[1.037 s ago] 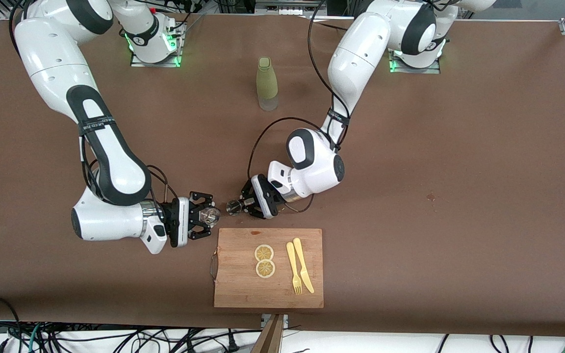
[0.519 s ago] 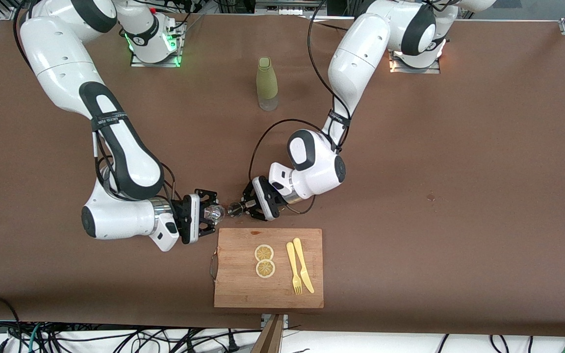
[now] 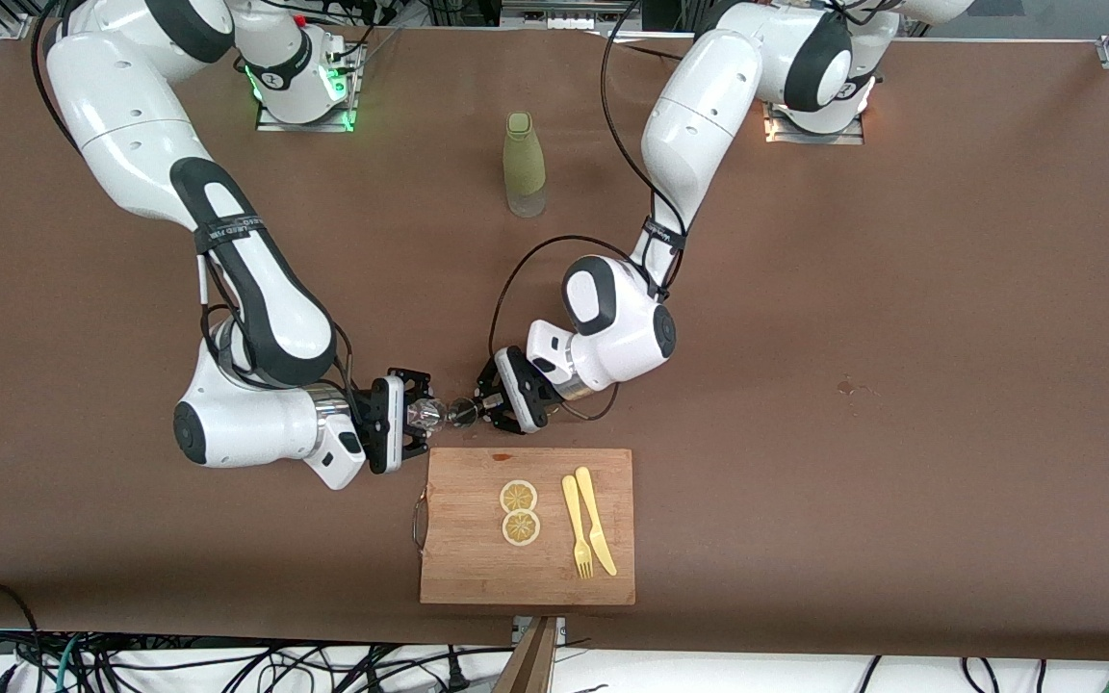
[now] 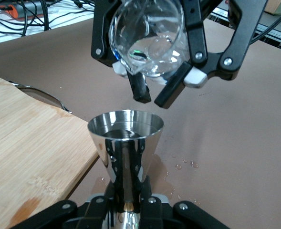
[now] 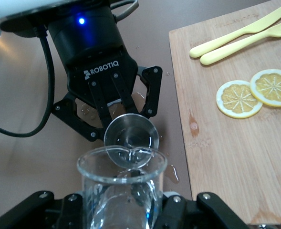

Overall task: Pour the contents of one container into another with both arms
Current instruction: 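Tilt the glass cup with the right gripper, pouring into the jigger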

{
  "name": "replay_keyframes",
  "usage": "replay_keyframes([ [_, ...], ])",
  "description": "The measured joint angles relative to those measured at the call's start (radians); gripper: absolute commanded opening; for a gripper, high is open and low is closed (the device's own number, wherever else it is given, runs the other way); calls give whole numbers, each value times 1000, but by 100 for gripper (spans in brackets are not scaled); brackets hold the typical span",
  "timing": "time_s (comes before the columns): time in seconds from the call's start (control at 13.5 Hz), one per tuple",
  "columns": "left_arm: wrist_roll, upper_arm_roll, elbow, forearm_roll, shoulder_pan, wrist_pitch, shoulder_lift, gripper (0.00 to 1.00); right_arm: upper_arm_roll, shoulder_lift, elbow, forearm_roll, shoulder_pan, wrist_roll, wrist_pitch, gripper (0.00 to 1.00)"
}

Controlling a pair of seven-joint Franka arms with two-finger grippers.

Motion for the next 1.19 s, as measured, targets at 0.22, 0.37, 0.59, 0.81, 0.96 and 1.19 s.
replay_keyframes([
  [0.22,-1,3,4,0,0,0,2,0,4,0,0,-24,3,10,0,21],
  [0.37,-1,4,4,0,0,0,5,0,15,0,0,-55,3,20,0,21],
  [0.59,-1,5,5,0,-1,0,6,0,27,0,0,-83,4,30,0,21],
  [0.81,-1,6,5,0,-1,0,6,0,28,0,0,-102,10,33,-1,21],
  [0.96,-1,6,6,0,-1,0,6,0,29,0,0,-130,18,46,-5,21],
  [1.19,-1,6,6,0,-1,0,7,0,34,0,0,-173,24,50,-8,21],
])
